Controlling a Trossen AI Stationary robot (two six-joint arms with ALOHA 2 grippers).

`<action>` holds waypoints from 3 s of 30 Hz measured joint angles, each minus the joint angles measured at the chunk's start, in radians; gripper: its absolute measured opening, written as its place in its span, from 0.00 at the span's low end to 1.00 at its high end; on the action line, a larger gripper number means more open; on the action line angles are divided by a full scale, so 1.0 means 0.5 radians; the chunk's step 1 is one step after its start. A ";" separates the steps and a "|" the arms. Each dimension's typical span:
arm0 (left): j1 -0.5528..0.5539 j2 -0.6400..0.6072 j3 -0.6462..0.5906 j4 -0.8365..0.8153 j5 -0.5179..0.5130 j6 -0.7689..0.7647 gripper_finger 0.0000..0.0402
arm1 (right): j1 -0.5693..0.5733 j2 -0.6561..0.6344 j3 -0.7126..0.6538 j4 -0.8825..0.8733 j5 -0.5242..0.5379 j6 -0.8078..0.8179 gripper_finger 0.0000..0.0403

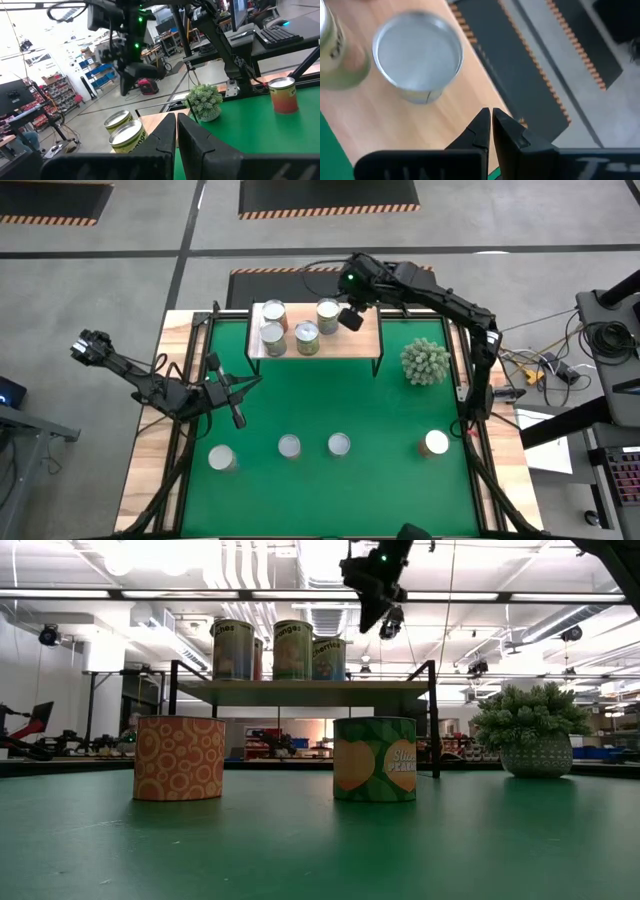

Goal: Pick and place cans onto a shelf
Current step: Put the right canned cherries on the shelf, then put the canned pineapple on the shelf

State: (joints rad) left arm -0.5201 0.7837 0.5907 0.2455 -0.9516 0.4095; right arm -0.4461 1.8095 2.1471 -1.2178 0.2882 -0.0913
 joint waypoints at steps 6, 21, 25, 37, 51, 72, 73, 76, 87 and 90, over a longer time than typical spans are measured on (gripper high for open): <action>0.001 0.000 0.000 0.000 0.000 -0.001 0.00 | 0.001 0.010 -0.182 0.093 -0.015 0.039 0.02; 0.000 0.000 0.000 0.000 0.000 -0.008 0.00 | 0.002 0.016 -0.466 0.915 -0.331 0.024 0.02; 0.000 0.000 0.000 0.000 0.000 -0.007 0.00 | 0.001 0.017 -0.451 0.899 -0.313 -0.016 0.02; 0.001 0.000 0.000 0.001 0.000 -0.007 0.00 | 0.001 0.016 -0.441 0.881 -0.261 -0.035 0.02; 0.000 0.000 0.000 0.001 0.000 -0.007 0.00 | 0.002 0.017 -0.569 1.253 -0.355 -0.064 0.02; 0.000 0.000 0.000 0.003 0.000 -0.006 0.00 | 0.058 -0.091 -0.508 1.206 -0.362 -0.075 0.02; 0.001 0.001 0.000 0.013 0.000 -0.006 0.00 | 0.094 -0.127 -0.512 1.190 -0.366 -0.080 0.02; 0.001 0.001 0.000 0.071 0.001 -0.007 0.00 | 0.241 -0.255 -0.579 1.188 -0.376 -0.083 0.02; 0.000 0.030 0.000 0.180 0.218 -0.100 0.00 | 1.018 -0.819 -1.226 0.797 -0.547 0.499 0.02; 0.000 0.050 0.000 0.207 0.214 -0.118 0.00 | 1.196 -0.929 -1.411 0.436 -0.724 0.915 0.02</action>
State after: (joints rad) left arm -0.5201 0.8086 0.5907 0.3489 -0.8444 0.3505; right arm 0.1521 1.3452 1.4414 -0.9997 -0.0736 0.3664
